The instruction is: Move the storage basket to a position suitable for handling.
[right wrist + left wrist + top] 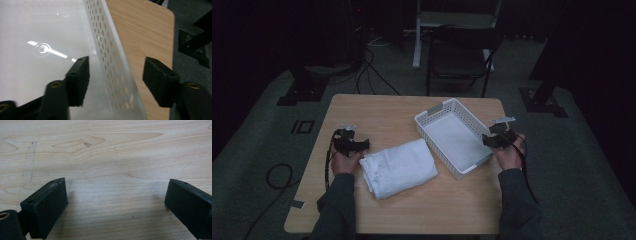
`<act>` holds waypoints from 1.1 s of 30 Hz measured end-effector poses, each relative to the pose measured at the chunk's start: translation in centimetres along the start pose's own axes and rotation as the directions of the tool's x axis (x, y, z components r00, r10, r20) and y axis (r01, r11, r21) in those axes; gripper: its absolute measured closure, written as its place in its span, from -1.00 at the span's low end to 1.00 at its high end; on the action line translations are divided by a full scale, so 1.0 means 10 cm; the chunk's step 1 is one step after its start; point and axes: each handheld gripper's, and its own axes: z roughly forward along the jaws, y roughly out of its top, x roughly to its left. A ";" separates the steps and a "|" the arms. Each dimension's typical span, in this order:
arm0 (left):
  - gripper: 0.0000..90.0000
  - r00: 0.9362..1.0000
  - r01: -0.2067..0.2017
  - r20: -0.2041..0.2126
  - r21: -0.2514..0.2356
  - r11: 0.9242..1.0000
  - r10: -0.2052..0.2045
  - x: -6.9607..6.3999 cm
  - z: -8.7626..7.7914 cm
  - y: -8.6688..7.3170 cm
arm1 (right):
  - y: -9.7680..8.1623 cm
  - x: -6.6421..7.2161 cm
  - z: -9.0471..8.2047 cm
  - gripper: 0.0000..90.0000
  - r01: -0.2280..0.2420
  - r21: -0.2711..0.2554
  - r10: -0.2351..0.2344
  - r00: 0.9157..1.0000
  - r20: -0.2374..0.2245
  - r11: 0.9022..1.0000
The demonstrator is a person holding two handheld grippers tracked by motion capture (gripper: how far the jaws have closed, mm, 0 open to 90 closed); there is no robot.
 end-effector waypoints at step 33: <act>-0.91 1.000 -0.003 0.001 0.000 1.000 0.003 0.00 0.00 0.00 | -0.18 0.17 -0.02 -0.10 -0.193 0.020 0.192 0.981 0.041 0.981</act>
